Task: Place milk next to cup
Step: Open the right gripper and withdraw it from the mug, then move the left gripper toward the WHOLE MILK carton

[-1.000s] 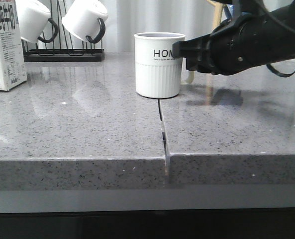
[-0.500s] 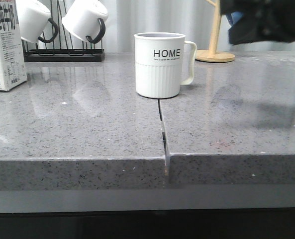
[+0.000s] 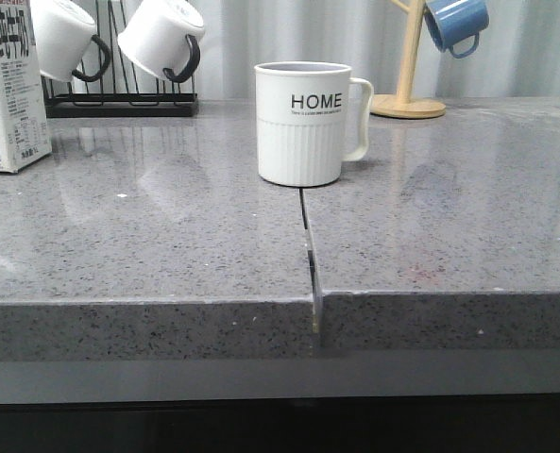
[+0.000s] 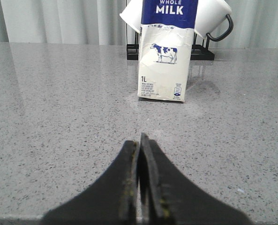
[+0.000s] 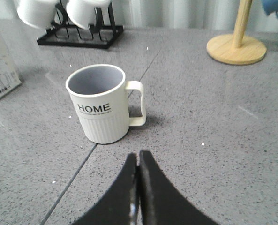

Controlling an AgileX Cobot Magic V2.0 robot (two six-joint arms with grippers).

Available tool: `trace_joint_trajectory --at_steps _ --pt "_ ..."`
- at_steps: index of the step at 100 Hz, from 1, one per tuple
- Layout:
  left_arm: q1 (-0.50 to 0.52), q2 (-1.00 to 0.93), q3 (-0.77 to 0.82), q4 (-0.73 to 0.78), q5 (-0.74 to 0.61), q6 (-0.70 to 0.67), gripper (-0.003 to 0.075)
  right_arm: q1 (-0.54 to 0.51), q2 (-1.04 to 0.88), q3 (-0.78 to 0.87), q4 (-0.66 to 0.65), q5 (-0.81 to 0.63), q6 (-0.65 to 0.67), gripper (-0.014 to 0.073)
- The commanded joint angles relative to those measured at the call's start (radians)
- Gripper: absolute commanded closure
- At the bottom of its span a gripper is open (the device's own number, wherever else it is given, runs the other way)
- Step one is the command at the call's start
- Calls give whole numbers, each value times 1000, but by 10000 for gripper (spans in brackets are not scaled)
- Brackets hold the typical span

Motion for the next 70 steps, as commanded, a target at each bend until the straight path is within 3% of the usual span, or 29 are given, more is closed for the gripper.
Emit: trace_joint_trajectory --at_steps 1,46,70 --pt "2 -33 41 14 -81 -2 741 0 -98 5 -12 -49 -8 643" --pt "2 -33 41 14 -81 -2 741 0 -486 100 4 215 -7 643" --pt "2 -33 41 14 -86 -2 741 0 -590 156 -1 231 -7 643"
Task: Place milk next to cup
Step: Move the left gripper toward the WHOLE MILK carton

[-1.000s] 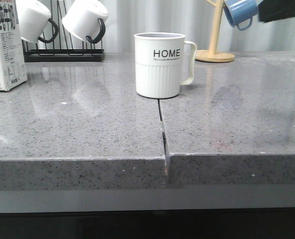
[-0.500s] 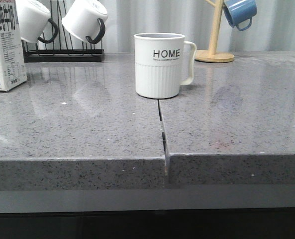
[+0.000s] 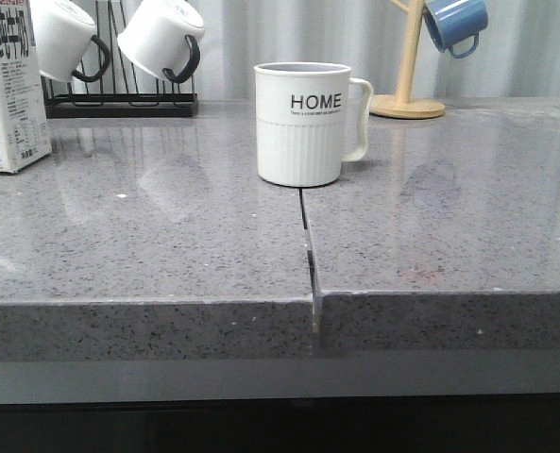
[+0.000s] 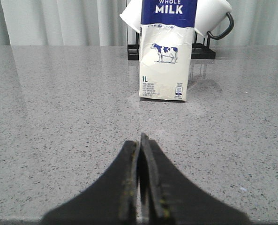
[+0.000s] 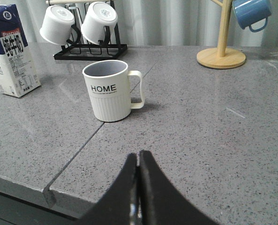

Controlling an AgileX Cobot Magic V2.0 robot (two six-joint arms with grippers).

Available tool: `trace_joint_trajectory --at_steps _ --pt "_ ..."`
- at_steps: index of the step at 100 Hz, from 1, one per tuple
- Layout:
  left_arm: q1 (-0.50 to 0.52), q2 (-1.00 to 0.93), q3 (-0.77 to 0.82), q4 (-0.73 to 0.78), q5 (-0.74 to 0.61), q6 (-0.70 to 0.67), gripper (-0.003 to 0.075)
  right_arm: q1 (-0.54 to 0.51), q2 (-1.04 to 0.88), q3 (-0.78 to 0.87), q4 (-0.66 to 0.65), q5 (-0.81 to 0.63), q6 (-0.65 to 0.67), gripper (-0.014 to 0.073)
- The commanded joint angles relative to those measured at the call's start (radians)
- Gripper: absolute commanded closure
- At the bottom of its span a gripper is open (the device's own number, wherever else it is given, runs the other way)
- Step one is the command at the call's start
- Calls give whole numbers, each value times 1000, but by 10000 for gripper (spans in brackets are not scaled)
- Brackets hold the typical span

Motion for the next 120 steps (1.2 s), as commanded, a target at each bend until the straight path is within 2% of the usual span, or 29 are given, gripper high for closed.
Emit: trace_joint_trajectory --at_steps 1,23,44,61,66,73,77,82,92,97,107,120 --pt "2 -33 41 0 -89 -2 741 0 -6 -11 -3 -73 -7 643" --pt "2 -33 20 0 -191 -2 741 0 -5 -11 -3 -74 -7 643" --pt "2 47 -141 0 34 -2 741 0 -5 -11 -3 -74 -7 643" --pt "2 204 -252 0 19 -2 737 0 -5 -11 -3 -74 -7 643" --pt "2 255 -278 0 23 -2 715 0 -5 -11 -3 -74 -7 643" --pt "2 325 -311 0 16 -2 630 0 -5 -11 -3 -74 -7 643" --pt "2 367 -326 0 5 -2 547 0 -5 -11 -3 -74 -7 643" --pt "2 413 -344 0 -22 -2 417 0 -5 -11 -3 -74 -7 643" --pt "2 509 -360 0 -109 -2 93 0 -5 -11 -3 -74 -7 643" --pt "4 555 -371 0 -139 -2 -3 0 -5 -11 -3 -74 -7 643" --pt "4 641 -388 0 -198 -2 71 0 -5 -11 -3 -74 -7 643" --pt "4 755 -390 0 -416 -2 92 0 -5 -11 -3 -74 -7 643"
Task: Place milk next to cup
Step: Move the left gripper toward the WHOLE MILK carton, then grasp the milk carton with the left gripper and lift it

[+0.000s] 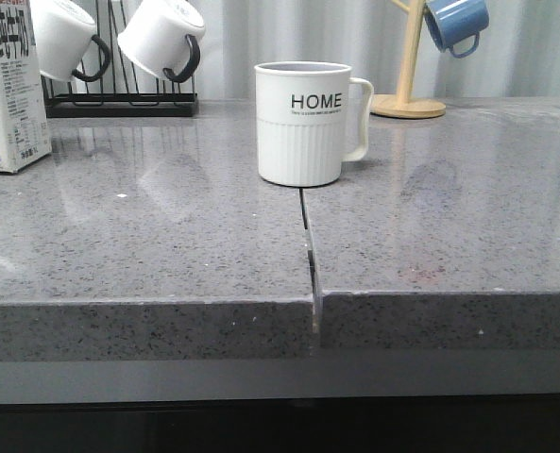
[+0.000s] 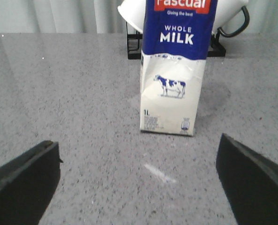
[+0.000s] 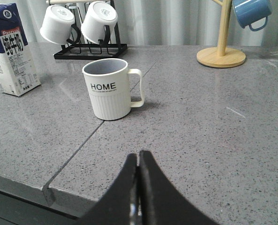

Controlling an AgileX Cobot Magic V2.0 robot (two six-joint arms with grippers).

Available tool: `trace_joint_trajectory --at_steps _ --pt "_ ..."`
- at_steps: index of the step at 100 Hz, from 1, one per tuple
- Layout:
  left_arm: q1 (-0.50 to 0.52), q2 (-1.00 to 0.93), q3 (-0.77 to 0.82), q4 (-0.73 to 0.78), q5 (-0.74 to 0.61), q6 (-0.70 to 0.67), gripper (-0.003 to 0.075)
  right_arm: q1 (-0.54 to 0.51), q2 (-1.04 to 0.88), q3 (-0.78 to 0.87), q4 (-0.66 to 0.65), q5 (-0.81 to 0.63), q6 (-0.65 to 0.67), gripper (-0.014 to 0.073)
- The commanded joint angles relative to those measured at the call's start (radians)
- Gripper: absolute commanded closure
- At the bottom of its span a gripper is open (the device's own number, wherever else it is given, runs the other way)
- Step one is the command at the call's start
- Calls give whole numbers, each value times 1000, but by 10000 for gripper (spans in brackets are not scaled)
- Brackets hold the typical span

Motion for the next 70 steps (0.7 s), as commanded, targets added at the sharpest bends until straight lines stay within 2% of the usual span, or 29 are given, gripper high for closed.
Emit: trace_joint_trajectory --at_steps 1,7,40,70 --pt "3 73 -40 0 -246 -2 92 0 11 -24 -3 -77 -7 643" --pt "3 129 -55 0 -302 -2 92 0 11 -24 -3 -77 -7 643" --pt "-90 414 -294 34 -262 -2 94 0 11 -24 -3 -77 -7 643" --pt "-91 586 -495 19 -101 -2 99 0 11 -24 -3 -77 -7 643"
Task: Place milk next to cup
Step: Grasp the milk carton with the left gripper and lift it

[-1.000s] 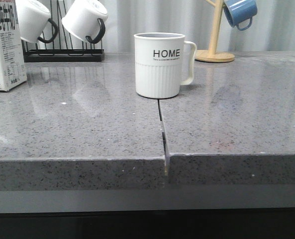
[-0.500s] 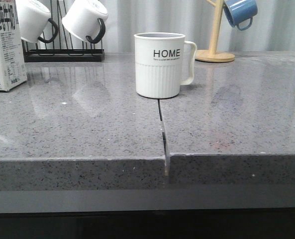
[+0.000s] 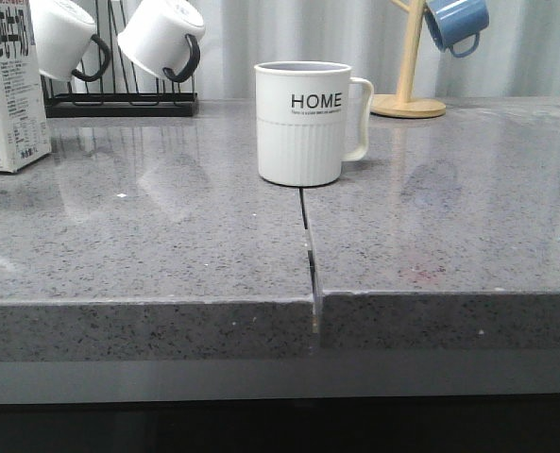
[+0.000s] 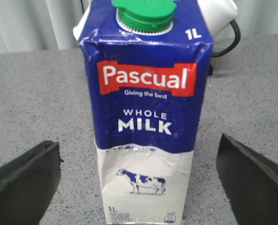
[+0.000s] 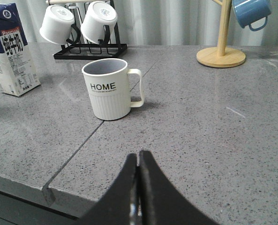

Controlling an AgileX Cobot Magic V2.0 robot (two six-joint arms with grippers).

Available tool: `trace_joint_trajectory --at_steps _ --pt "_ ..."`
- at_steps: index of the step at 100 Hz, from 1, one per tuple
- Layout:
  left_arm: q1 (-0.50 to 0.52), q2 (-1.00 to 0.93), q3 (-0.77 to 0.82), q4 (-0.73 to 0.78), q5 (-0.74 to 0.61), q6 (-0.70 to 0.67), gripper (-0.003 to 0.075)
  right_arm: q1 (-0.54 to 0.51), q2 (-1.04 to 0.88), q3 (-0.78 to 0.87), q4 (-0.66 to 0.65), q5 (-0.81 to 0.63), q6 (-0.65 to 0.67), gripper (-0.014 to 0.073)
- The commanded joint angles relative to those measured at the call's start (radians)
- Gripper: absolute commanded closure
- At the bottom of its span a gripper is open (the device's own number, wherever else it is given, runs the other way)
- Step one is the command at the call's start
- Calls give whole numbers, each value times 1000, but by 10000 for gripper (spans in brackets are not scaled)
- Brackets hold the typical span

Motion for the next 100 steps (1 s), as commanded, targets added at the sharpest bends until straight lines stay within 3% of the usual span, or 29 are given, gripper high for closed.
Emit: trace_joint_trajectory --at_steps 1,44,69,76,100 --pt "-8 16 -76 -12 -34 -2 99 0 11 -24 -3 -77 -7 643" --pt "-15 138 -177 -38 -49 -4 102 0 11 -24 -3 -77 -7 643" --pt "-15 200 -213 -38 -145 -4 111 0 11 -24 -3 -78 -7 643" --pt "-15 205 -213 -40 -184 -4 162 0 11 -24 -3 -78 -7 643" --pt "-15 209 -213 -40 -250 -4 463 0 11 -24 -3 -78 -7 643"
